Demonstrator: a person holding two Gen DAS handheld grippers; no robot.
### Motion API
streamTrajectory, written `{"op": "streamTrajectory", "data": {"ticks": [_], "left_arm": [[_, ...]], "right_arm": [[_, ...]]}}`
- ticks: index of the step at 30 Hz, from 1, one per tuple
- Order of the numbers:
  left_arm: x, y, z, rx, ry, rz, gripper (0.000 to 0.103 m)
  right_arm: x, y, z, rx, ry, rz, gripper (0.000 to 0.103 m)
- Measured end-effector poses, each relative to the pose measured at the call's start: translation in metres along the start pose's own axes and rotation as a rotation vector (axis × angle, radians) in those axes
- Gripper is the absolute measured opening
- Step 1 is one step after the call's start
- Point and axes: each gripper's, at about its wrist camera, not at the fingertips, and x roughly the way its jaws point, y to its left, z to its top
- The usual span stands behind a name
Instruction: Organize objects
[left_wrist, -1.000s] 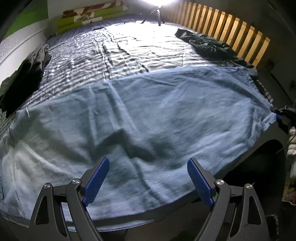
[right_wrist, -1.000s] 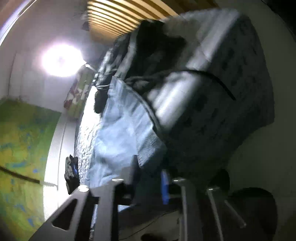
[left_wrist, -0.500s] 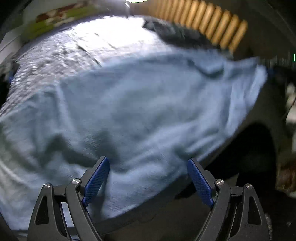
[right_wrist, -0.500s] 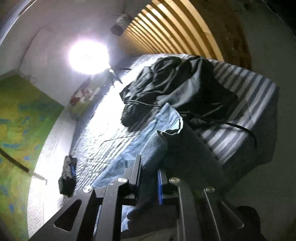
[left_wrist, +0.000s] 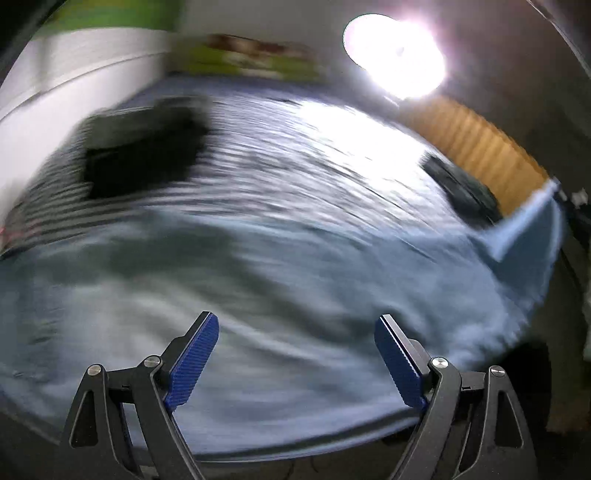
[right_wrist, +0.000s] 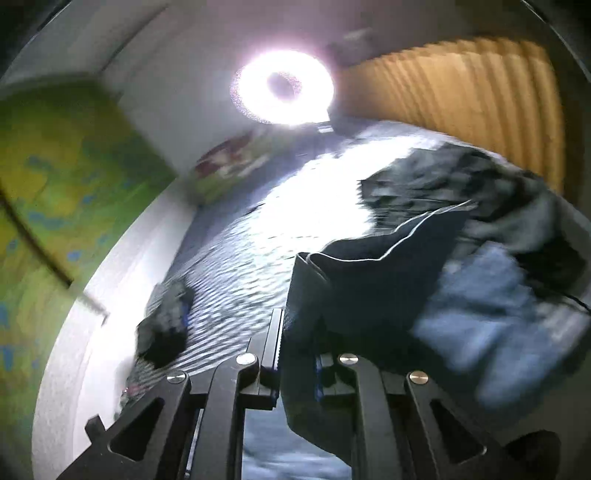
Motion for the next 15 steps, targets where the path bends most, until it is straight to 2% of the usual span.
{"op": "streamTrajectory", "data": {"ticks": [4,8,10,12,13,15], "left_arm": [[-0.028,0.105,0.002,-0.152,-0.088,0.132,0.088],[-0.053,0.204,-0.021,-0.382,-0.168,0.136,0.088],[-0.06,0.247,-0.039,-0.48,-0.172,0.159,0.088],[-0.068,0.279,-0.055,-0.572,-0.177,0.185,0.086],[-0.072,0.296,-0.062,-0.619,-0.184,0.172,0.086],[-0.079,0.314,-0.069,-0.65,-0.201,0.182,0.086]], "right_arm": [[0.043,0.101,-0.014,-0.122,0.048,0.101,0.012],[0.092,0.225,-0.047,-0.265,0.106,0.231,0.012],[0.121,0.299,-0.083,-0.372,0.144,0.316,0.012],[0.149,0.352,-0.121,-0.447,0.199,0.377,0.011],[0.163,0.373,-0.142,-0.48,0.232,0.392,0.011],[0.202,0.415,-0.202,-0.562,0.32,0.394,0.011]]}}
